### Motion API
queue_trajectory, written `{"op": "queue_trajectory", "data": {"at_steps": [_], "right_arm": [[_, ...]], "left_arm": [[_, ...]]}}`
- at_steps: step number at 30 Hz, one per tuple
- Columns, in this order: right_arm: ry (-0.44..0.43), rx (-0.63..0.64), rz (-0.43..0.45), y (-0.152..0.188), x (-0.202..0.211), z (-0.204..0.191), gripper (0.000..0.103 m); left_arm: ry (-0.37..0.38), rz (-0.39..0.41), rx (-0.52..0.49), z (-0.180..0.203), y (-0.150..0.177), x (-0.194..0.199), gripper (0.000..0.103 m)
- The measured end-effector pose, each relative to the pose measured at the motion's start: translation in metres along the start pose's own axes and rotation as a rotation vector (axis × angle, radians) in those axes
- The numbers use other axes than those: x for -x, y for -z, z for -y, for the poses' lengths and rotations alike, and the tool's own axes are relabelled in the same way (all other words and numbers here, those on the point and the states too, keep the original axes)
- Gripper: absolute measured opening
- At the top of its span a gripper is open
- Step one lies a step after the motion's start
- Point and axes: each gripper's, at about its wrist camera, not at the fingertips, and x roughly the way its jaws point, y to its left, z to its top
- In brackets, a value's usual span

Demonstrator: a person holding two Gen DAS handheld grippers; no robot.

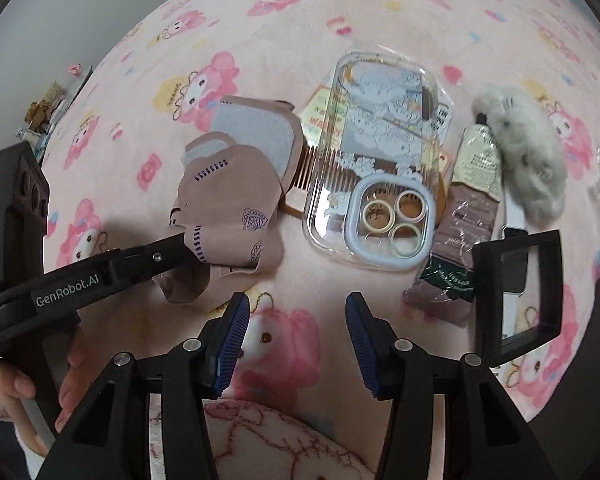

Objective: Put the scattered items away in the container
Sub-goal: 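Grasp the beige fabric cloth with the left gripper and lift it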

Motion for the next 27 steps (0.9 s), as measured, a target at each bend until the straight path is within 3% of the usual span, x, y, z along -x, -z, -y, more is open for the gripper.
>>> {"op": "queue_trajectory", "data": {"at_steps": [7, 12, 17, 21, 27], "right_arm": [[-0.024, -0.032, 0.070, 0.016, 0.030, 0.013, 0.046], [-0.033, -0.074, 0.135, 0.044, 0.066, 0.035, 0.046], [-0.036, -0.153, 0.206, 0.090, 0.107, 0.071, 0.046], [-0.014, -0.207, 0.251, 0.139, 0.137, 0.101, 0.046], [0.034, -0.303, 0.255, 0.190, 0.142, 0.145, 0.049]], "left_arm": [[0.103, 0.011, -0.131, 0.067, 0.025, 0.021, 0.014], [0.129, 0.002, -0.226, 0.117, 0.050, 0.027, 0.013], [0.137, -0.065, -0.334, 0.167, 0.096, 0.020, 0.014], [0.100, -0.140, -0.438, 0.204, 0.145, 0.004, 0.014], [0.082, -0.238, -0.525, 0.236, 0.193, -0.028, 0.018]]}}
